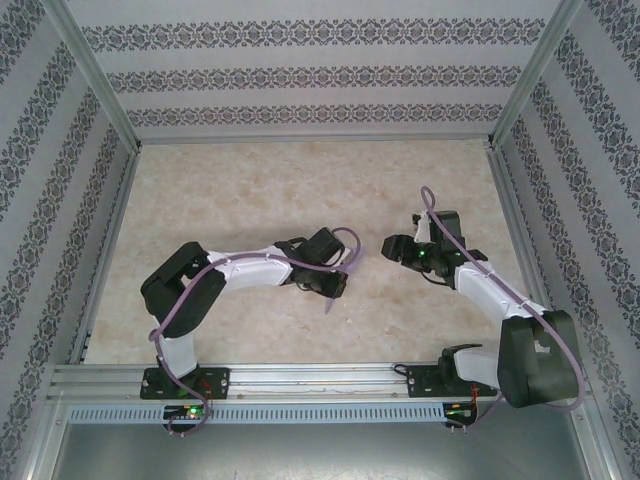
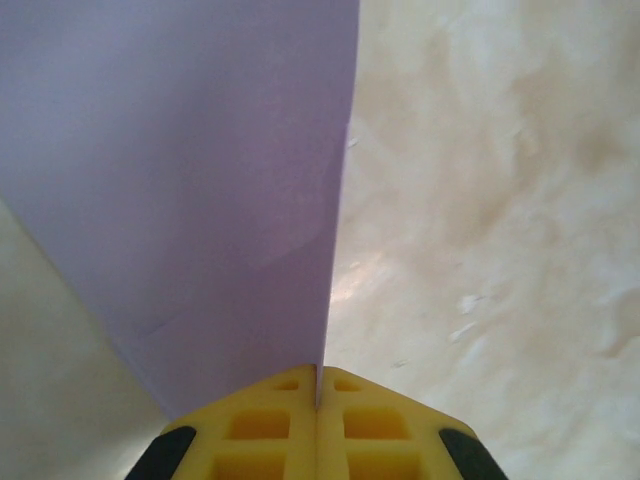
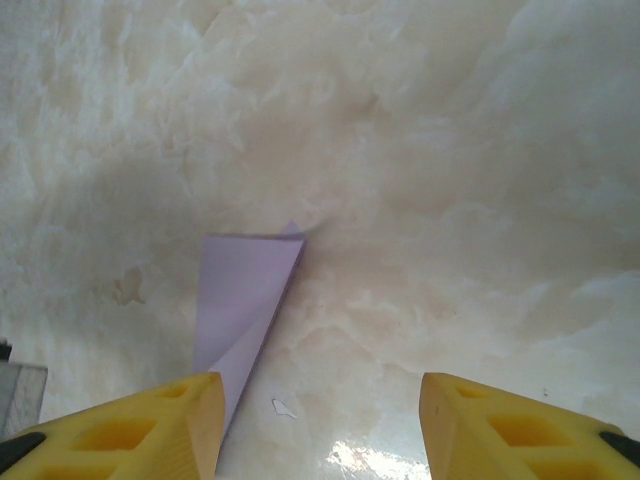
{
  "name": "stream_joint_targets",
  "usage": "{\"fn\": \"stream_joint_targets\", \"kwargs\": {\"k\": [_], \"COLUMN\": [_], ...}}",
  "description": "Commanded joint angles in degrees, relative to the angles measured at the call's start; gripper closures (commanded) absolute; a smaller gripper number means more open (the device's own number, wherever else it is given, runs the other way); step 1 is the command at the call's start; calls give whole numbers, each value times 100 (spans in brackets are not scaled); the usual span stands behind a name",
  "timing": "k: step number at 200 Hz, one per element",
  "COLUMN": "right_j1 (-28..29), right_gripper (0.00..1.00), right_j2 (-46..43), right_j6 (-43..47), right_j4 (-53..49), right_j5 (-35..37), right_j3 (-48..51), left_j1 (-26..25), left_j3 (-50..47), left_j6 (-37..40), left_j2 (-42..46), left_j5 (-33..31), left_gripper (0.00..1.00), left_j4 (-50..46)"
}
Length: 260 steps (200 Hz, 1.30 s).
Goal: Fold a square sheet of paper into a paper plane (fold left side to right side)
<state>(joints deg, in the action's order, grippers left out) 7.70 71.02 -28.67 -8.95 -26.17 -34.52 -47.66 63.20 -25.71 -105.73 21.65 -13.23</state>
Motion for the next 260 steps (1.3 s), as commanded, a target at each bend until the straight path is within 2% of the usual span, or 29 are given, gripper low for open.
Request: {"fn": "stream_joint_targets", "kwargs": {"k": [1,46,93,141,216,260], "right_j1": [-15,272,551,700,1014,1084], "right_gripper": [46,49,55,55,57,57], "right_j2": [-65,97,403,662,1286,1506], "right_j6": [145,-354,-1023,-1493,-1763,-1826], "right_j4": [158,886,1496,2077,2622,2788], "right_j5": [-358,-614,-551,-493,-434,-398], "right_j3": [196,487,585,738,632,592], "left_j1": [213,448,662,819,921,938], "left_j3": [-214,-726,-1210,-1519,-1765,-1821], "left_j6": [-826,-1795,-2517,-2971,-3570,-3619], "left_j2": [-95,-223,-346,-474,-874,-940], "left_j5": [1168,1756,2144,2388,2581,2565], "left_gripper": [100,100,100,100,100,100], "left_j4": [979,2437,3730,4516,5668,5791]}}
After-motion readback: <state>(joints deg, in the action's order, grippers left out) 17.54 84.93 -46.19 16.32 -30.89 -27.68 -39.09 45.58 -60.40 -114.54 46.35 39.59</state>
